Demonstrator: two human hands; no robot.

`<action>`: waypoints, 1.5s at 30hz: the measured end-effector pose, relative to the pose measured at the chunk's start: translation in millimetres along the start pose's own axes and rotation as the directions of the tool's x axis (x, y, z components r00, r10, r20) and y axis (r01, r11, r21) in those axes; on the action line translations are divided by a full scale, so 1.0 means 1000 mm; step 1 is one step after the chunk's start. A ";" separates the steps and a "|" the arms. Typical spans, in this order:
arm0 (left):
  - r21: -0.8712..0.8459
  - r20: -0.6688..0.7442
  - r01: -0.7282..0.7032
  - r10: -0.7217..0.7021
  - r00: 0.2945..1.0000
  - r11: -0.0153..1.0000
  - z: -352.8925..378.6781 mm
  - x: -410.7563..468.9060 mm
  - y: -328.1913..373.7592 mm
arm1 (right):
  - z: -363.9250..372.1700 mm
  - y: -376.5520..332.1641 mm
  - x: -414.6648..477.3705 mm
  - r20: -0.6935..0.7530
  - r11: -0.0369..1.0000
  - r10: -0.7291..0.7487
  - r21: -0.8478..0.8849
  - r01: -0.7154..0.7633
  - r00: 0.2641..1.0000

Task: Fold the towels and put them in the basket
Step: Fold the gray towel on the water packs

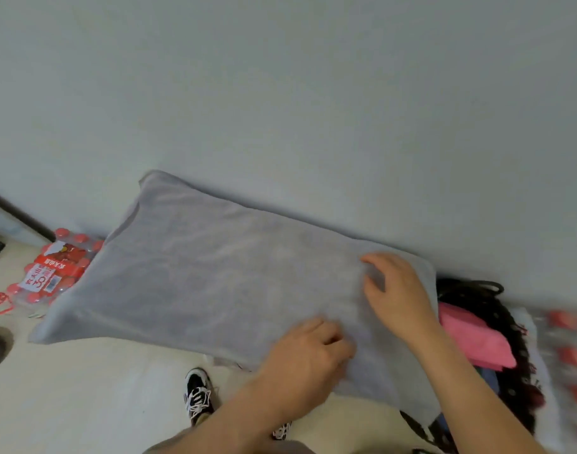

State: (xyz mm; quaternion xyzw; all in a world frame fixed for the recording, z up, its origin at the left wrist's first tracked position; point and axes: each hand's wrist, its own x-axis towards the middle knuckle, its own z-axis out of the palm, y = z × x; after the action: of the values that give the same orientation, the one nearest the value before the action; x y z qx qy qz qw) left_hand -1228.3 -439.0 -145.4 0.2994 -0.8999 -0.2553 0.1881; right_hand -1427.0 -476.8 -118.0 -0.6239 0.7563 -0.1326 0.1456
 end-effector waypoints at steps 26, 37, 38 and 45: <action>0.351 0.061 0.006 -0.029 0.998 0.936 0.094 0.061 0.120 | -0.019 0.141 0.000 0.292 0.172 0.542 0.879 -0.444 0.788; -0.213 0.148 0.276 -0.248 0.957 0.937 0.089 0.075 0.156 | -0.040 0.159 -0.008 0.404 0.096 0.513 0.850 -0.519 0.757; -0.302 0.163 0.337 -0.300 0.940 0.892 0.085 0.078 0.157 | -0.045 0.159 -0.010 0.356 0.152 0.507 0.859 -0.489 0.785; -0.750 0.331 0.502 -0.412 0.849 0.431 0.057 0.075 0.161 | -0.096 0.097 0.010 0.053 0.416 0.354 0.885 -0.208 0.934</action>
State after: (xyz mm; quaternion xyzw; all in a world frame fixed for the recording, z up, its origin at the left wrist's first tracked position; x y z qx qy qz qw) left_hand -1383.6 -355.7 -85.4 0.3974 -0.5709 -0.6946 0.1834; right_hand -1553.7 -466.9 -67.5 -0.3121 0.6810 -0.5195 0.4110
